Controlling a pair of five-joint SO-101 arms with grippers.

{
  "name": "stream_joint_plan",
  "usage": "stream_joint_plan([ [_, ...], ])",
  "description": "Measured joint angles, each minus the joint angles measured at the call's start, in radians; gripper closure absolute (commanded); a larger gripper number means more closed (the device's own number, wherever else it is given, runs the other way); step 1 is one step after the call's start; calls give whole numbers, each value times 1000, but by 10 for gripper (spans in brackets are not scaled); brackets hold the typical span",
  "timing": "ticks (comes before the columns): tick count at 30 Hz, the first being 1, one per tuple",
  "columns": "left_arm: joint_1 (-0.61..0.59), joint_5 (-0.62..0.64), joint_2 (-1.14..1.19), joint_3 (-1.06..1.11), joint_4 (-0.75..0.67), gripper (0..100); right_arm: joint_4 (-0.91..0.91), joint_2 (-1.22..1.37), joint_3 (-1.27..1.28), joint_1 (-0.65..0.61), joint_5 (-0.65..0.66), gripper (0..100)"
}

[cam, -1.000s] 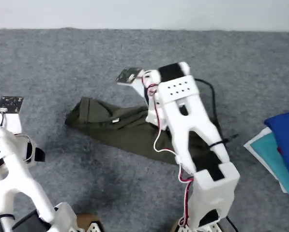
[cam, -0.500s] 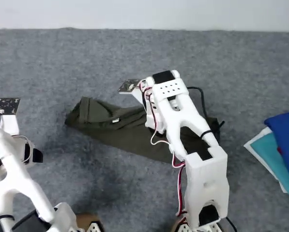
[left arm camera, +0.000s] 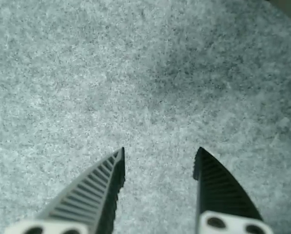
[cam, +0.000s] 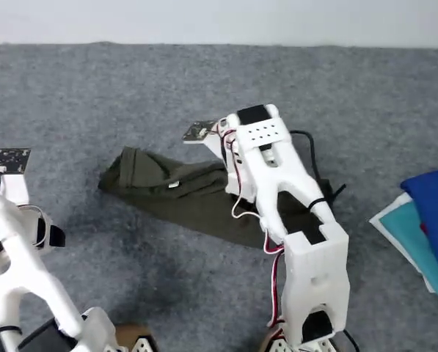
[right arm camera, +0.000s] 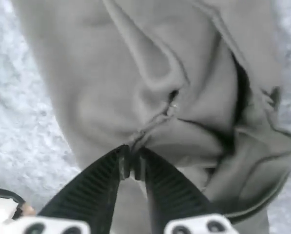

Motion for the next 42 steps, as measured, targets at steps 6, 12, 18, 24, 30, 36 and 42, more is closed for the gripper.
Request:
stream_joint_plan([
  [6,0,0,0,0,0,779,0,0,0,32,6,990],
  [12,0,0,0,0,0,779,64,-15,0,15,11,990],
  [18,0,0,0,0,0,779,87,-118,103,-61,17,990],
  [24,2,0,0,0,0,779,87,-404,371,-247,17,990],
  [30,0,0,0,0,0,779,87,-709,644,-427,17,990],
  [36,0,0,0,0,0,779,87,-993,922,-546,17,990],
  [42,0,0,0,0,0,779,87,-1171,994,-583,-12,898],
])
